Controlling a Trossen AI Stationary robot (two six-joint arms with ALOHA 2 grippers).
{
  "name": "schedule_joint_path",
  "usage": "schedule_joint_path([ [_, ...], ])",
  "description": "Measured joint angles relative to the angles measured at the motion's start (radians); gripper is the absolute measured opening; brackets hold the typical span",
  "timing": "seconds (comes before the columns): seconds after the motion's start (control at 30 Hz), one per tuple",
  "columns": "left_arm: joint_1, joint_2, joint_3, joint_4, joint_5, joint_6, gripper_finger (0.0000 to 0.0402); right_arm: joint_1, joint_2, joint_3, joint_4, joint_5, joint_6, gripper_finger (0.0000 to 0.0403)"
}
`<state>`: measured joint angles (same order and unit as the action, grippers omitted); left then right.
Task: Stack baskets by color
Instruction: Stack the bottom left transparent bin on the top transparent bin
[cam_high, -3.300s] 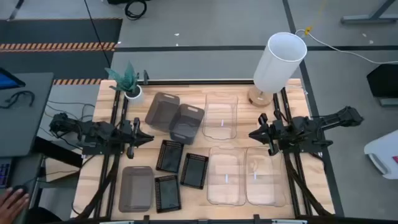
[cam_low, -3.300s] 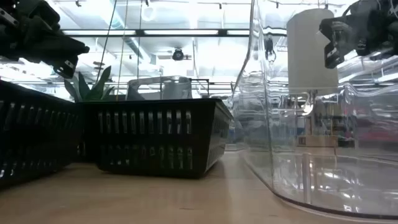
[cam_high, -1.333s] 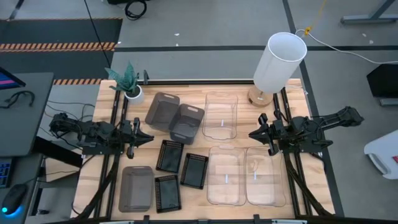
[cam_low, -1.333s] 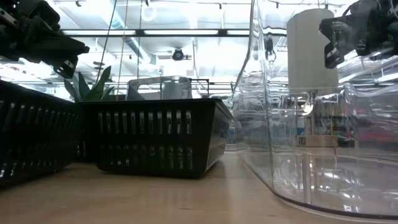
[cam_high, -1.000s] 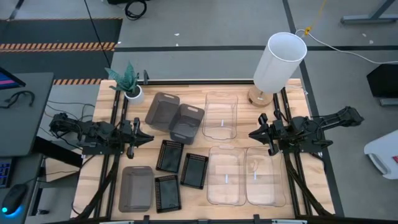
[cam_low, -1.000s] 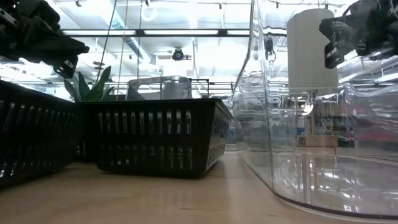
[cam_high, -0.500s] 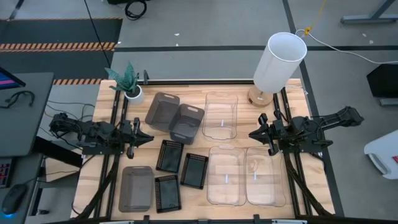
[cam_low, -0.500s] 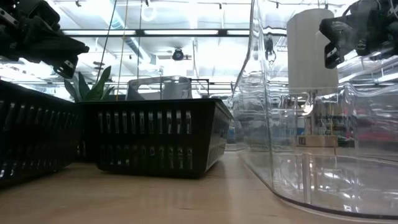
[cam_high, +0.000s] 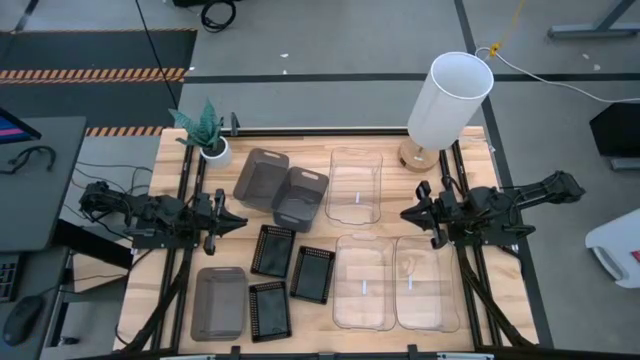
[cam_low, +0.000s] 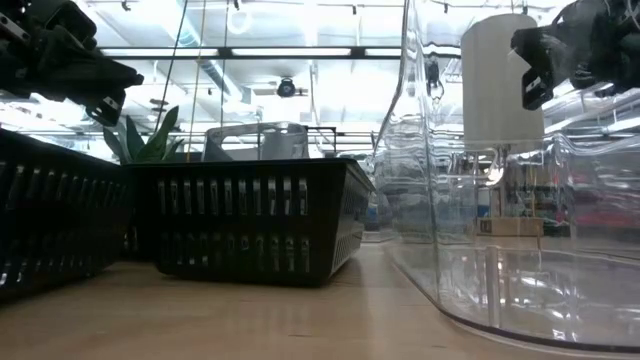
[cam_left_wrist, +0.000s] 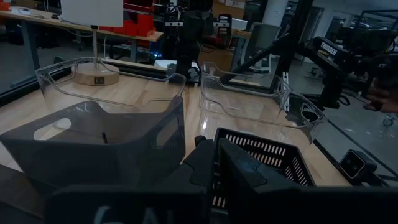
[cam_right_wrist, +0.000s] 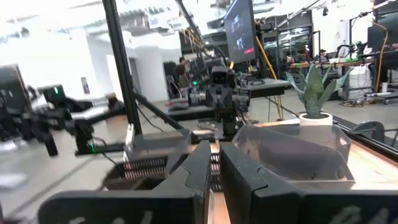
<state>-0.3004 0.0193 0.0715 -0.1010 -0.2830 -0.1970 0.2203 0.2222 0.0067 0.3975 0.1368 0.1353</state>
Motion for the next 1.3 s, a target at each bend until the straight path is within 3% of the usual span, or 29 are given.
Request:
schedule_joint_path([
  [0.27, 0.000, 0.000, 0.000, 0.000, 0.000, 0.000, 0.0031, -0.002, 0.000, 0.000, 0.125, 0.037, 0.003, 0.0041],
  [0.5, 0.000, 0.000, 0.000, 0.000, 0.000, 0.000, 0.0035, -0.002, 0.003, 0.000, 0.125, 0.233, 0.096, 0.0041],
  [0.6, 0.000, 0.000, 0.000, 0.000, 0.000, 0.000, 0.0031, -0.002, 0.007, 0.036, -0.023, 0.319, 0.174, 0.0040],
  [0.73, 0.000, 0.000, 0.000, 0.000, 0.000, 0.000, 0.0028, -0.002, 0.034, 0.141, -0.310, 0.304, 0.237, 0.0035],
  [0.83, 0.000, 0.000, 0.000, 0.000, 0.000, 0.000, 0.0031, -0.002, 0.072, 0.204, -0.422, 0.283, 0.251, 0.0031],
  [1.3, 0.000, 0.000, 0.000, 0.000, 0.000, 0.000, 0.0025, -0.047, 0.365, 0.357, -0.507, 0.123, 0.211, 0.0030],
])
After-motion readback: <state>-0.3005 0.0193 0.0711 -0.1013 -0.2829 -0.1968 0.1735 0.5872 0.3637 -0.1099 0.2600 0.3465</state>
